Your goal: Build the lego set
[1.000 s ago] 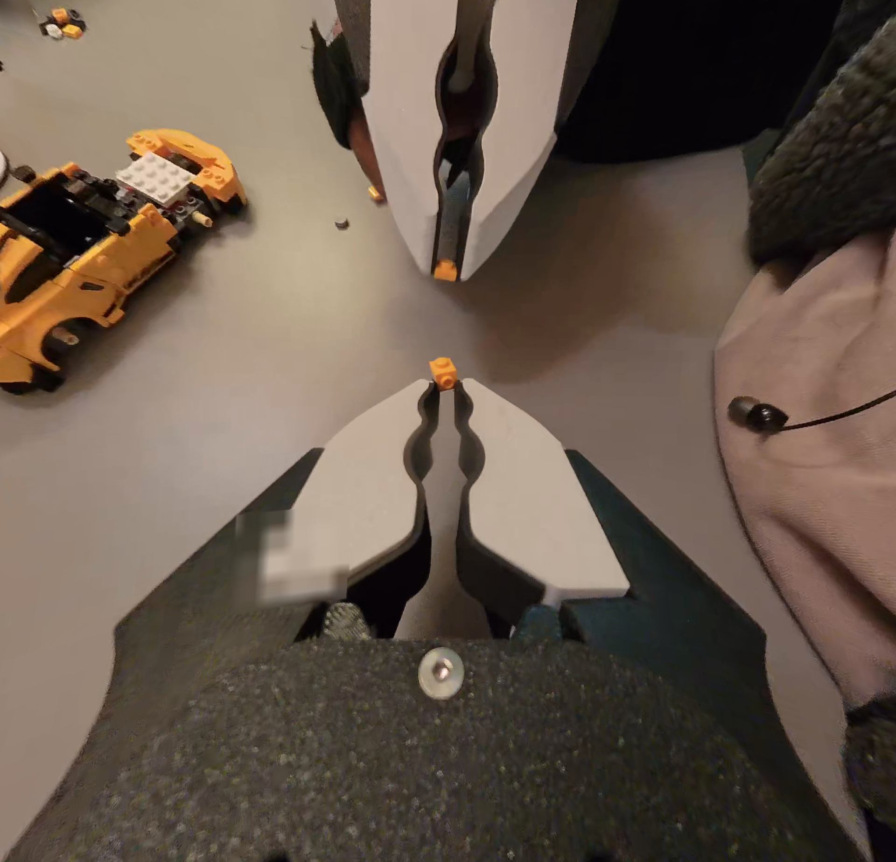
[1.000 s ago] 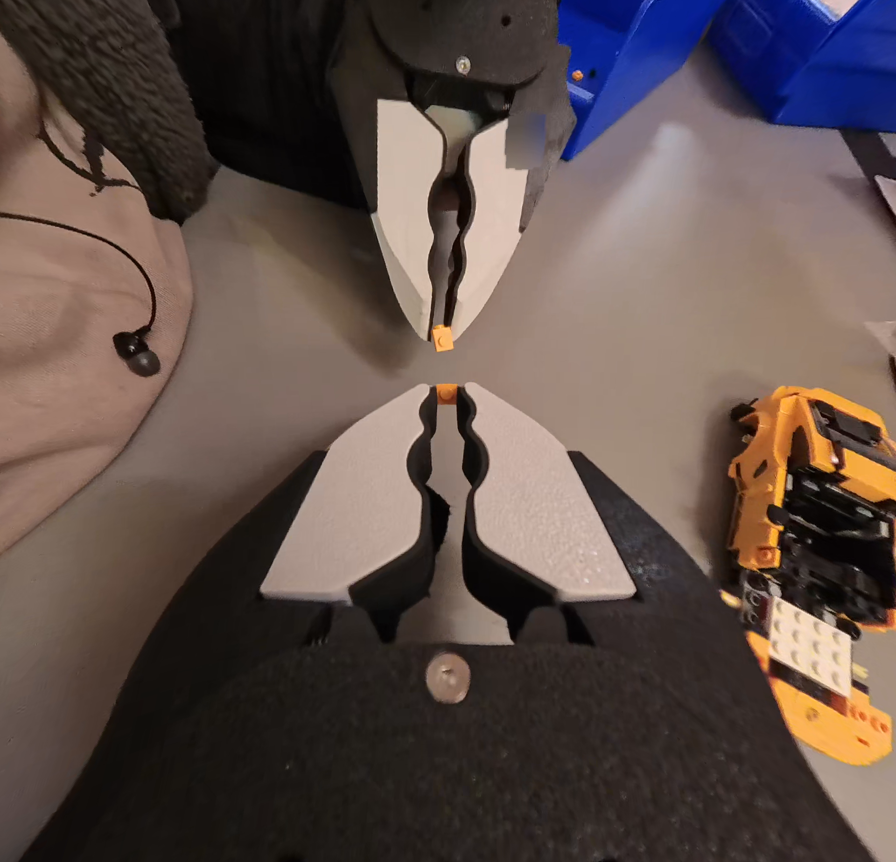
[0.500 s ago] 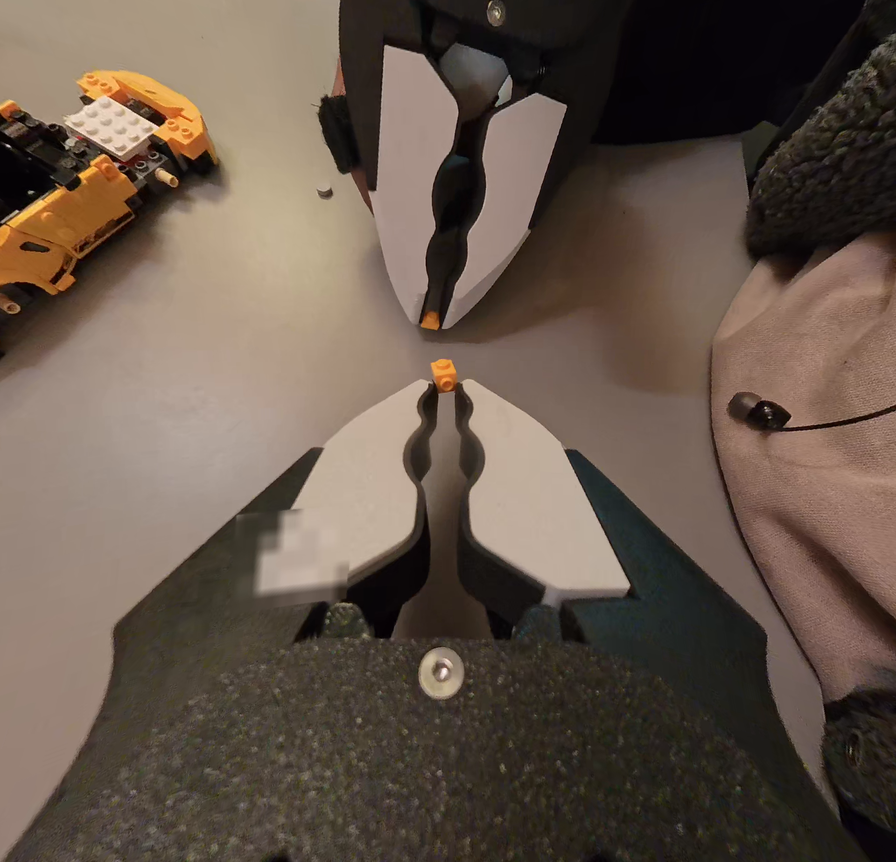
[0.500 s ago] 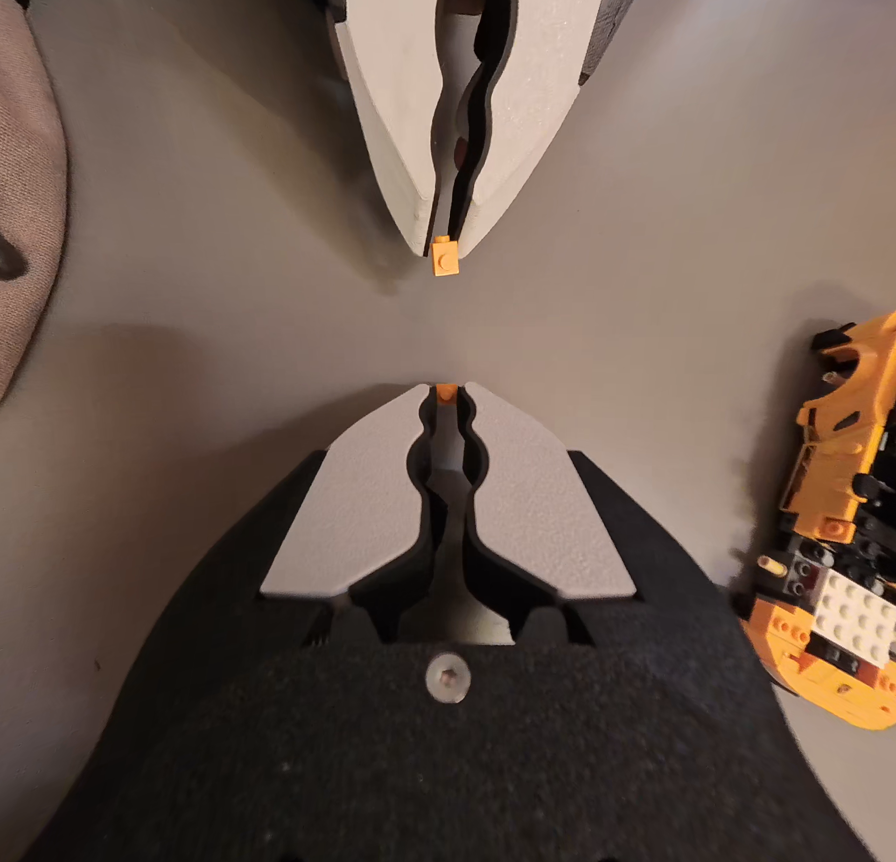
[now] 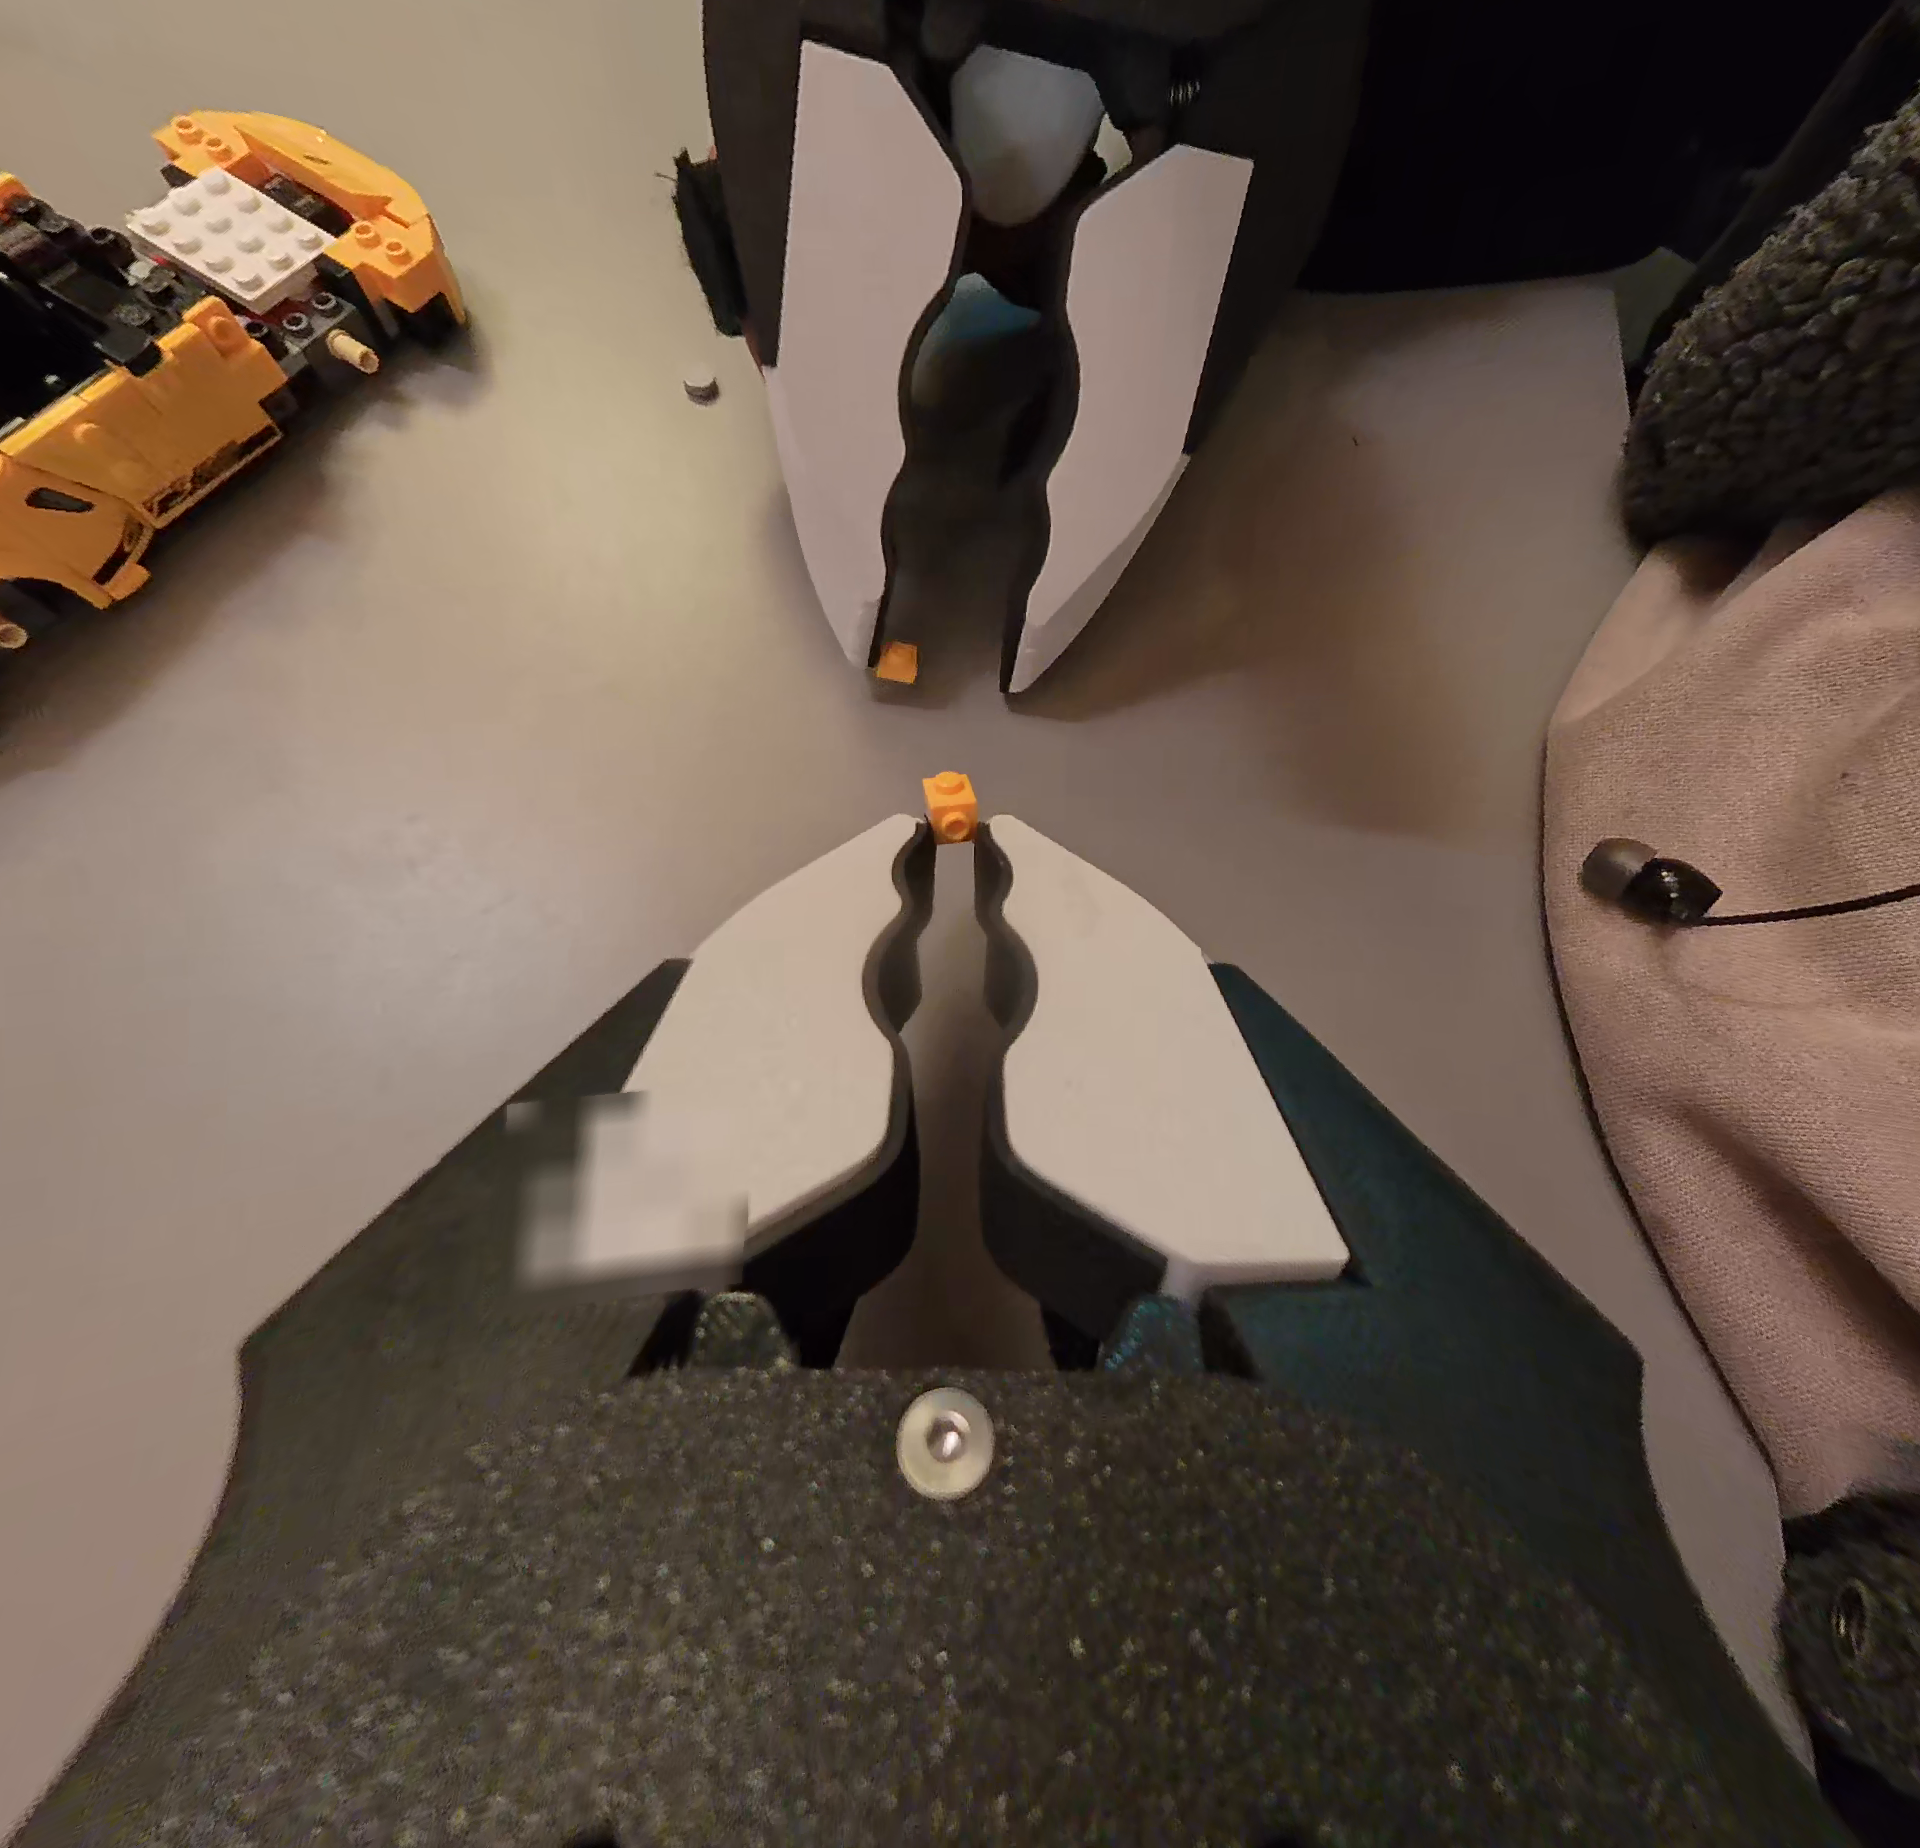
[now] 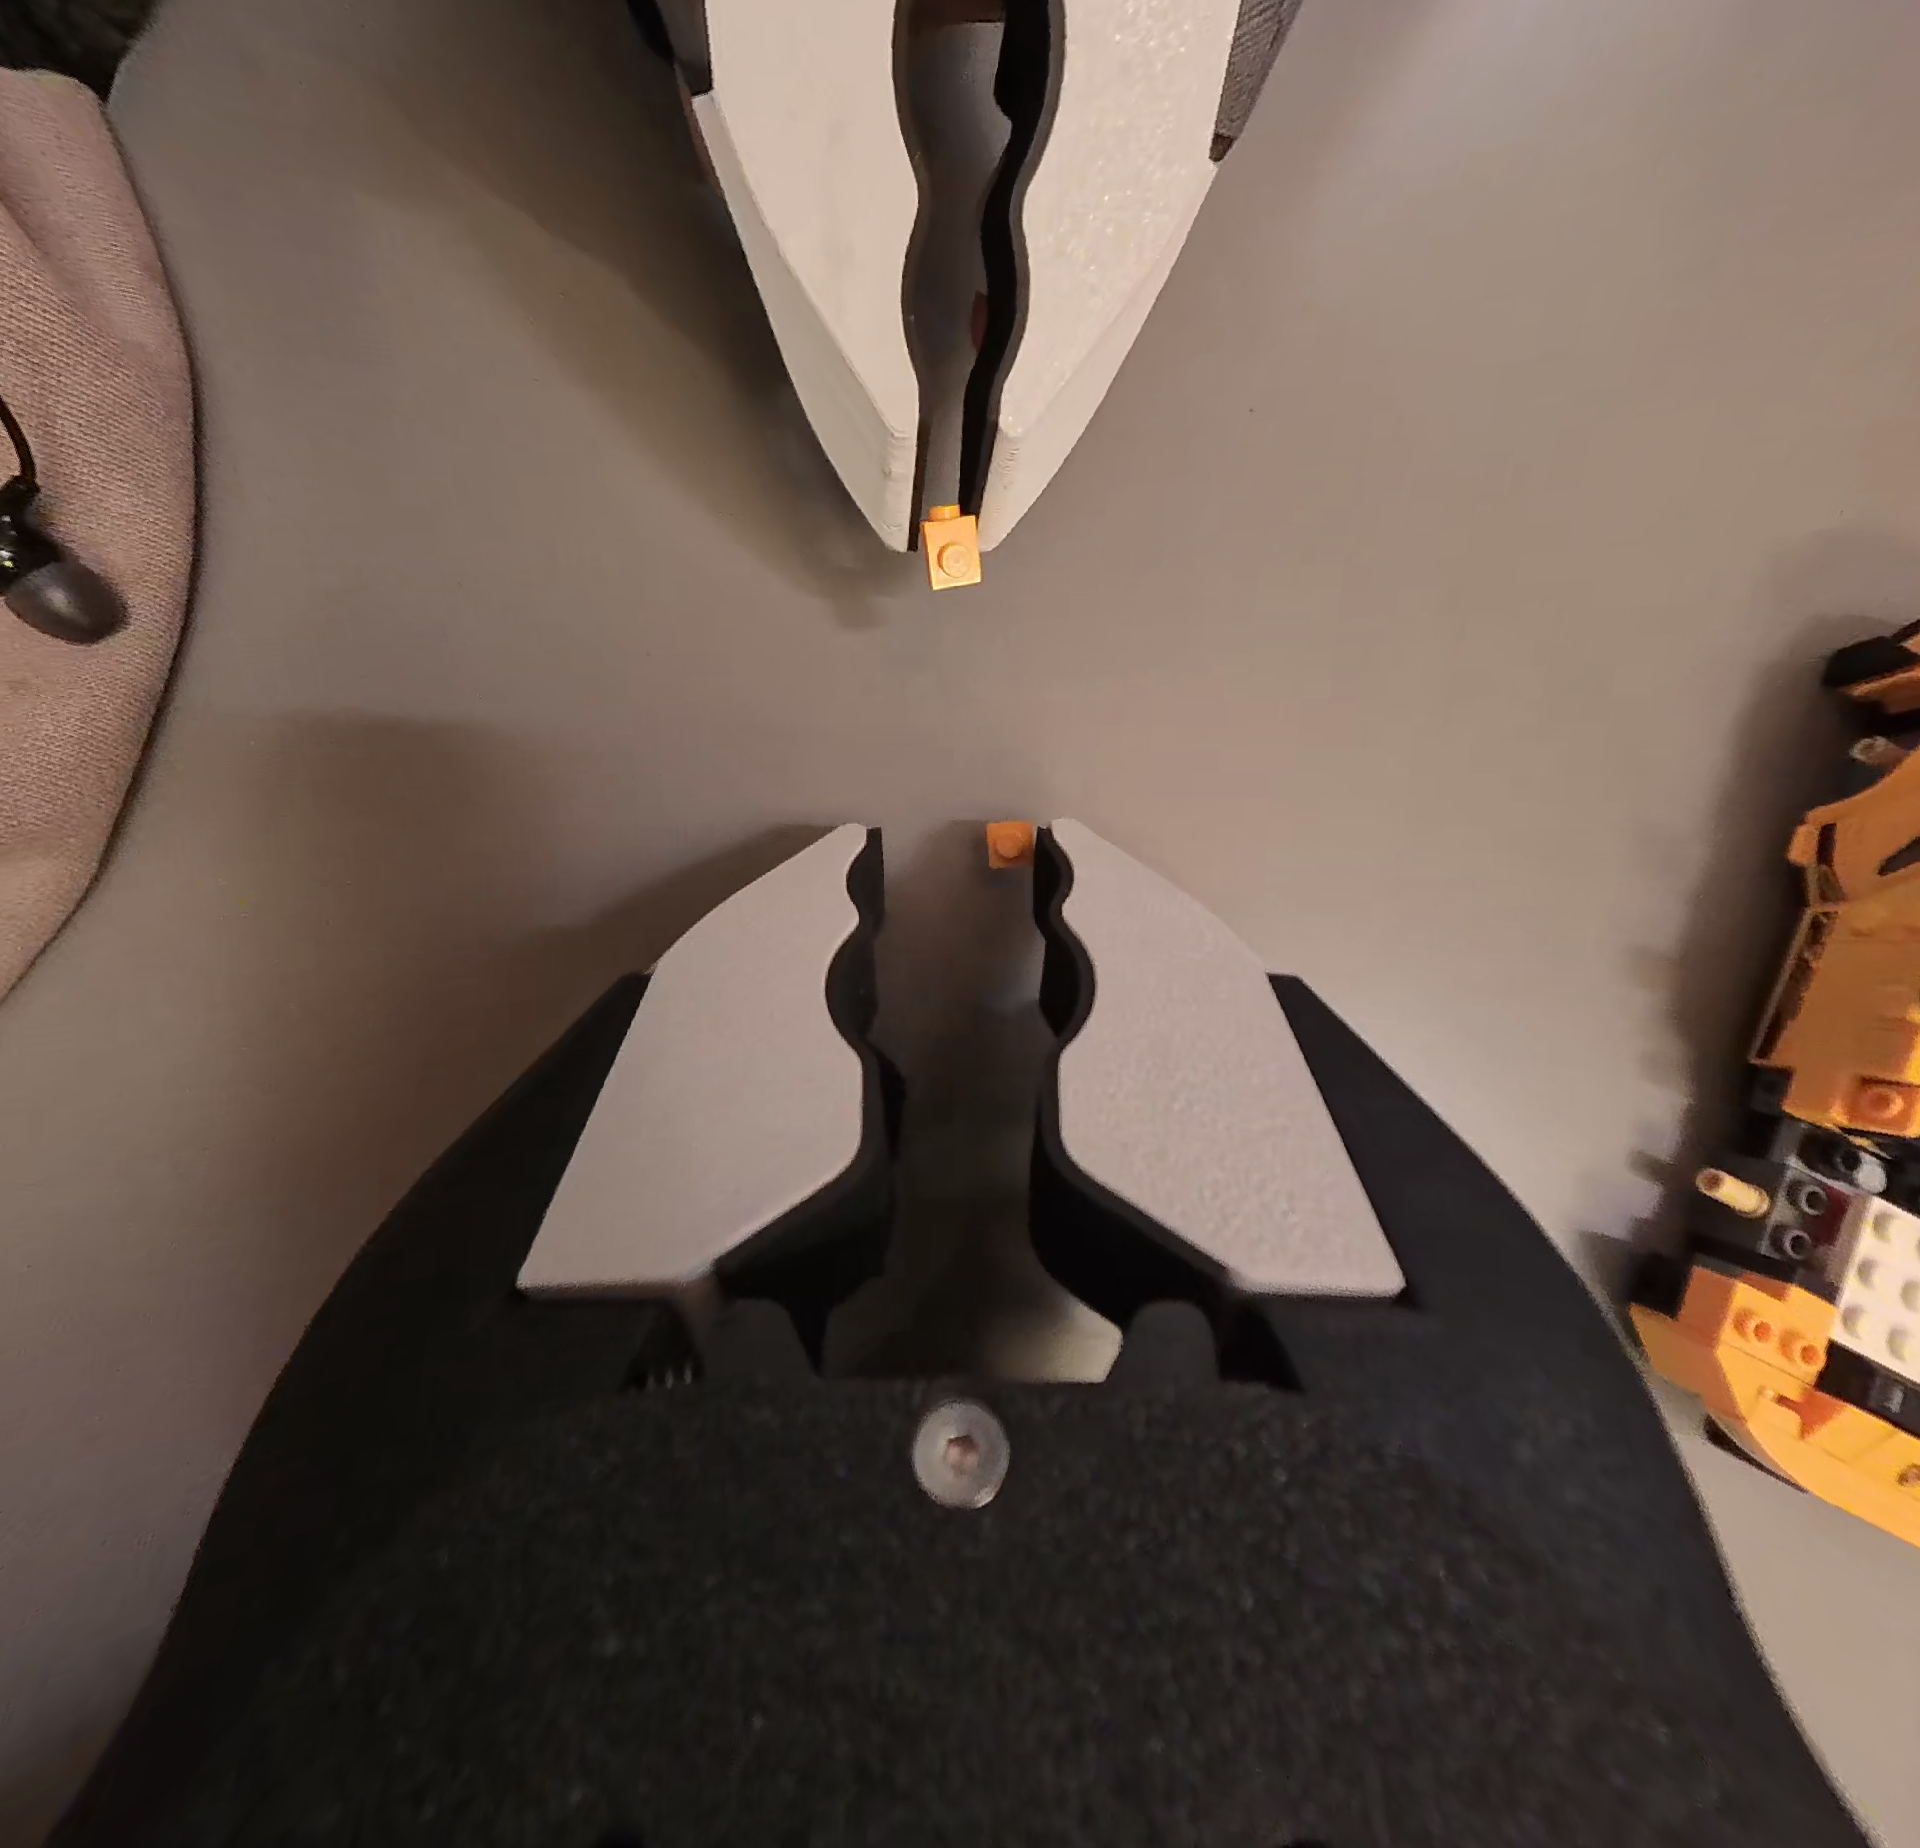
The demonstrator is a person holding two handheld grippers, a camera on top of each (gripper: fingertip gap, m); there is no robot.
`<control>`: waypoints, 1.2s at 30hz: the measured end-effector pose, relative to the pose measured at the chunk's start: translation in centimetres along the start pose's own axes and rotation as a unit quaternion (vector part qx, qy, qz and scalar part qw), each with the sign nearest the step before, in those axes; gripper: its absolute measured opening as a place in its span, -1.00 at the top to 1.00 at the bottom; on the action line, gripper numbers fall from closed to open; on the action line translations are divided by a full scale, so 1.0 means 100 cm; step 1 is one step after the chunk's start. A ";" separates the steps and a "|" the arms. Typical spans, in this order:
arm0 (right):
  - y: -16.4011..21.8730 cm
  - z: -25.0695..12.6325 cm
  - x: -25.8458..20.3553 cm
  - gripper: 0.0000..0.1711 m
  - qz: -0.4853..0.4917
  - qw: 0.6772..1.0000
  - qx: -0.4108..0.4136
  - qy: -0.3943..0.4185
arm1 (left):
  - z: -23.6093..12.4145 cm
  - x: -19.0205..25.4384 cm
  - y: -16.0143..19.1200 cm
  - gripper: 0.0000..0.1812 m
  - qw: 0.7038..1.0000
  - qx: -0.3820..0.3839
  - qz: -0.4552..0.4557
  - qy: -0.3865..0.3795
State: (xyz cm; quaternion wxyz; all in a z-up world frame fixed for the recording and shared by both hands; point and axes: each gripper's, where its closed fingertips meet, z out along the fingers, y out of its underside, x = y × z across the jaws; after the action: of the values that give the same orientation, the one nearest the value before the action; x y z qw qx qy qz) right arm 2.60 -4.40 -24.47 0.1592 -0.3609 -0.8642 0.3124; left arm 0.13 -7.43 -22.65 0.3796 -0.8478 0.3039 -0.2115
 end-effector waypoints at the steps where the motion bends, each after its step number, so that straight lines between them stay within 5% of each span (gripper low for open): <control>1: 0.000 0.000 0.000 0.68 0.000 1.000 0.000 -0.001 | 0.000 0.000 0.000 0.92 1.000 0.000 0.000 0.000; 15: -0.017 -0.002 -0.005 0.75 0.009 0.998 0.054 -0.019 | 0.003 -0.006 0.003 0.92 1.000 0.000 -0.024 -0.010; 25: -0.037 -0.011 0.008 0.85 -0.010 0.995 0.082 0.050 | 0.004 -0.010 0.000 0.92 0.999 0.010 -0.037 -0.020; 32: -0.031 -0.008 0.010 0.88 -0.121 0.985 0.041 0.114 | -0.003 -0.011 -0.010 0.92 0.995 0.050 -0.083 0.001; 36: -0.012 -0.012 0.000 0.88 -0.102 0.993 0.001 0.061 | -0.002 -0.011 -0.009 0.92 0.996 0.043 -0.079 0.000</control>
State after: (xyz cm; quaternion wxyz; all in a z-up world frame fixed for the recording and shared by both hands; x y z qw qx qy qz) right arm 2.57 -4.51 -22.79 0.2431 -0.2886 -0.8848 0.2733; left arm -0.44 -6.34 -22.01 0.3980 -0.8521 0.2265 -0.2535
